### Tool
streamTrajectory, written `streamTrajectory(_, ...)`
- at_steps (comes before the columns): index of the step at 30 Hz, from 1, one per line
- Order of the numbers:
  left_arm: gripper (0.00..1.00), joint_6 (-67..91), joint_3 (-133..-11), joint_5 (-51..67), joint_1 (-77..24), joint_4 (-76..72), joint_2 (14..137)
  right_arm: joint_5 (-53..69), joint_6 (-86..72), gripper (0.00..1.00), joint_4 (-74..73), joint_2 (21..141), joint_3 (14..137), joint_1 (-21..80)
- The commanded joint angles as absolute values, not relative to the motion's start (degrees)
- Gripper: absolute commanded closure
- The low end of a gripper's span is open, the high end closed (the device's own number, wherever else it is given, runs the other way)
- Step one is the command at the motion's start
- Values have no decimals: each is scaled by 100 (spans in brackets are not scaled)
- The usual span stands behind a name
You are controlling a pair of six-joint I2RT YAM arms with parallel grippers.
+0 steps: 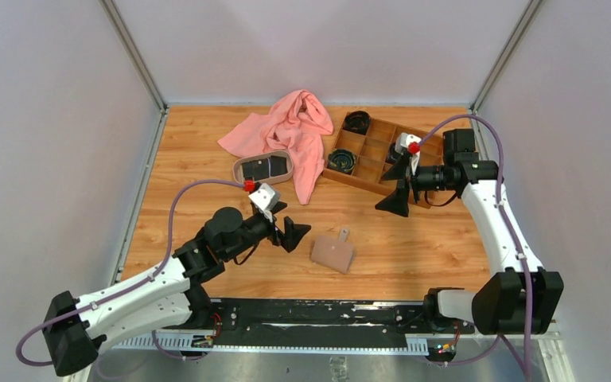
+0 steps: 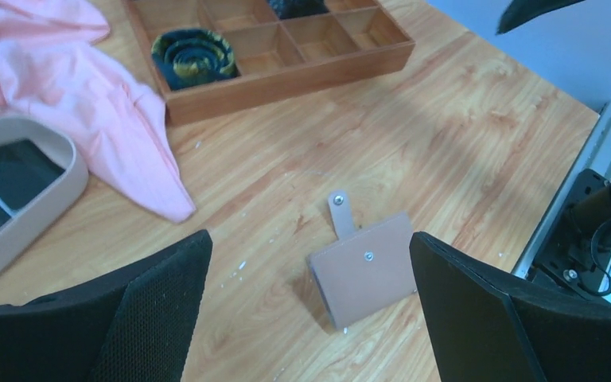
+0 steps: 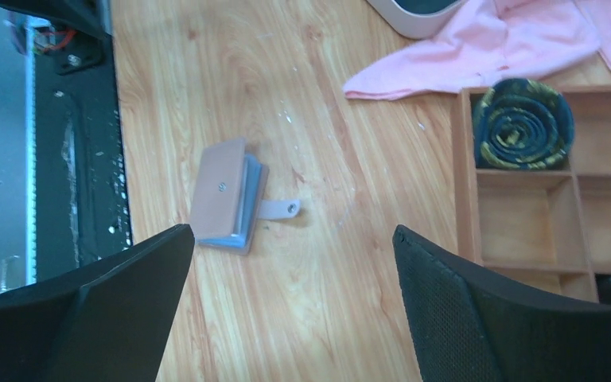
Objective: Put the credit cards into the card holder
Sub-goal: Close the card holder at the center of the board.
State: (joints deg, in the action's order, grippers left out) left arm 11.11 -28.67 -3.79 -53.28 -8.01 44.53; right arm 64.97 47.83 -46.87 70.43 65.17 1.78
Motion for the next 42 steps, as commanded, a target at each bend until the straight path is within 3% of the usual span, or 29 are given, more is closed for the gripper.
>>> streamTrajectory(1,0,1779,-2348,370,-4717,-1785,4447,7429,5103,0,-4802,7454,6519,264)
streamTrajectory(7,0,1759,-2099,397,-4300,-2043,4612,6500,5122,0,-4696,7654,6511,803)
streamTrajectory(17,0,1079,-1890,-514,-4290,-2022,4689,5200,4329,0,-3661,7557,5947,1528)
streamTrajectory(34,0,1146,-1572,-1053,-4289,-2124,4803,5128,4124,1,-3428,7877,5673,1866)
streamTrajectory(38,0,1145,-1573,-1038,-4289,-2151,4851,4764,3988,4,-3428,8144,5759,2138)
streamTrajectory(42,0,1149,-1535,-1019,-4289,-2175,4819,4447,3741,17,-3423,8486,5872,2343)
